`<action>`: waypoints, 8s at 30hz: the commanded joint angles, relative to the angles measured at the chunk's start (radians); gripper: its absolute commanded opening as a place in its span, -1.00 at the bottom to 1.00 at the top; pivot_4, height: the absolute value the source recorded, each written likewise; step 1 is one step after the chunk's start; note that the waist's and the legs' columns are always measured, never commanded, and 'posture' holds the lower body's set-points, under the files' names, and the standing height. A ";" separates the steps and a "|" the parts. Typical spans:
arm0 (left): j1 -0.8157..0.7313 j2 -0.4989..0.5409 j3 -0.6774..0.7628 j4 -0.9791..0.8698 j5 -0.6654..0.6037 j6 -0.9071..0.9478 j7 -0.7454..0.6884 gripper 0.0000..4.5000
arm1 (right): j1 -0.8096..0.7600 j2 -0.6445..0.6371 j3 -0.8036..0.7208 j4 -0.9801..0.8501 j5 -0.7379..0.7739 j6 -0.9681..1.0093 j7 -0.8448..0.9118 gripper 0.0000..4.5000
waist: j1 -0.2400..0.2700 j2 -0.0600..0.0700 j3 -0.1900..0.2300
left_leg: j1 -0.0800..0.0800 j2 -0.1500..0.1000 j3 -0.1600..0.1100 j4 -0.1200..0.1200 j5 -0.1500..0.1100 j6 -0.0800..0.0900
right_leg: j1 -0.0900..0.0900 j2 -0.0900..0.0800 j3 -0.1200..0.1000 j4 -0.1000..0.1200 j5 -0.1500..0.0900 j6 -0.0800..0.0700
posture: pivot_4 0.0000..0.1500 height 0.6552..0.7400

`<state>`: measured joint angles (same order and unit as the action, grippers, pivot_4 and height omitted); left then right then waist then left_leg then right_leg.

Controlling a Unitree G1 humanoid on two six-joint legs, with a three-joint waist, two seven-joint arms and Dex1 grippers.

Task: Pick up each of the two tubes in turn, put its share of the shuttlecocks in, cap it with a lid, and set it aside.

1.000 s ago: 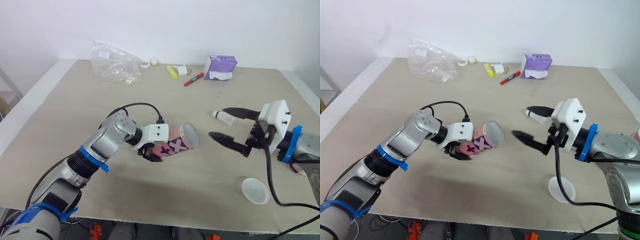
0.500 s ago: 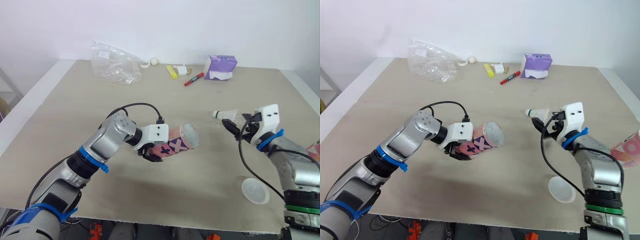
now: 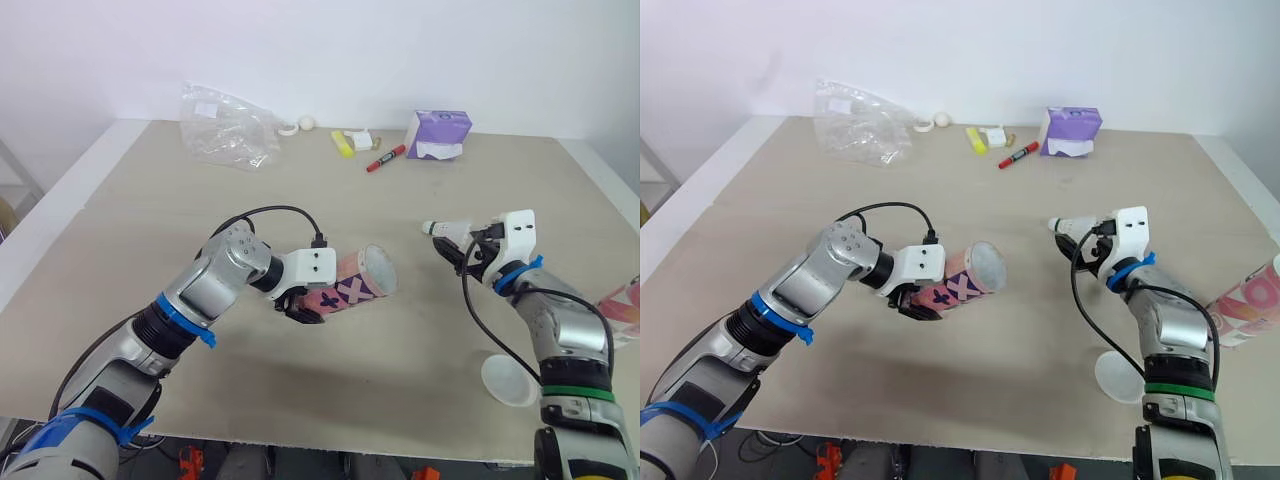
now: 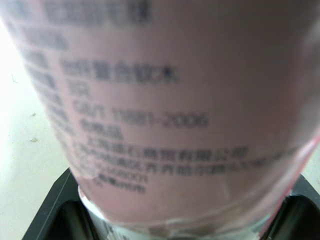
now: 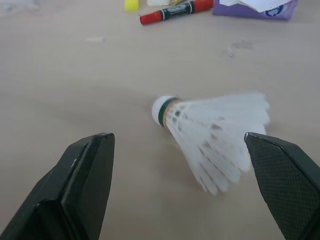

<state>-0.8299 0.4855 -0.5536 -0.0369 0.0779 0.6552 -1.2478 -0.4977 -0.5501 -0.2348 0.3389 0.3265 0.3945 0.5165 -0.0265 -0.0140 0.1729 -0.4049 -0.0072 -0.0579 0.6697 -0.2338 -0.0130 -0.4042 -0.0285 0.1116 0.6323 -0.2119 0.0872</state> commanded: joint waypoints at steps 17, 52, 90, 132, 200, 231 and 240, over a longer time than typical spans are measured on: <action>0.005 -0.011 -0.013 -0.002 -0.005 0.007 0.019 0.36 | -0.131 0.077 -0.028 0.134 -0.012 -0.053 -0.074 -0.74 | -0.002 0.000 0.000 | 0.000 0.000 0.000 0.000 0.000 0.000 | 0.000 0.000 0.000 0.000 0.000 0.000 | 1.00 1.00; -0.009 -0.028 -0.026 0.040 -0.012 -0.024 0.023 0.36 | 0.278 -0.438 0.058 -0.916 0.084 -0.190 0.566 -0.98 | 0.004 0.000 0.001 | -0.001 0.000 0.001 0.001 0.000 0.000 | 0.000 -0.002 -0.001 -0.001 -0.004 -0.003 | 1.00 1.00; -0.011 -0.038 -0.028 0.049 -0.005 -0.036 0.029 0.36 | -0.157 -0.437 0.374 -0.724 0.121 0.094 0.669 -0.97 | 0.008 0.000 0.001 | -0.003 -0.001 0.001 0.001 0.000 0.000 | 0.000 -0.005 -0.002 -0.001 -0.005 -0.002 | 1.00 1.00; 0.042 -0.034 0.001 0.078 0.007 -0.114 0.049 0.36 | -0.235 -0.419 0.171 -0.549 0.144 0.290 0.835 -0.97 | 0.008 0.000 0.000 | -0.001 -0.003 -0.001 0.000 0.003 0.004 | -0.001 -0.007 -0.005 0.003 -0.004 -0.004 | 1.00 1.00; 0.278 -0.348 0.207 0.559 -0.232 -0.879 -0.012 0.36 | 0.526 -0.714 0.084 -0.481 -0.116 0.067 0.759 0.58 | 0.003 0.000 0.000 | -0.001 -0.002 0.002 -0.007 0.002 0.003 | -0.002 -0.006 -0.005 -0.001 -0.004 0.001 | 1.00 1.00; 0.246 -0.346 0.192 0.604 -0.182 -0.886 0.042 0.36 | -0.270 -0.582 0.276 -0.726 0.125 0.067 0.824 -0.98 | 0.000 0.001 0.000 | 0.000 0.001 0.003 -0.003 0.003 0.003 | -0.001 -0.006 -0.005 -0.001 -0.003 -0.005 | 1.00 1.00; 0.257 -0.341 0.194 0.591 -0.181 -0.877 0.056 0.36 | -0.376 -0.447 0.401 -0.692 0.067 0.062 0.833 -0.98 | 0.004 0.001 0.000 | -0.001 0.001 0.003 -0.003 0.003 0.003 | -0.002 -0.006 -0.006 -0.001 0.000 -0.002 | 1.00 1.00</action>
<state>-0.5875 0.1315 -0.3555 0.5346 -0.1356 -0.2362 -1.2129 -0.8454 -1.0066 0.1689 -0.3437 0.4005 0.4599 1.3493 -0.0225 -0.0131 0.1729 -0.4063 -0.0061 -0.0553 0.6667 -0.2313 -0.0097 -0.4065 -0.0343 0.1049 0.6315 -0.2117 0.0849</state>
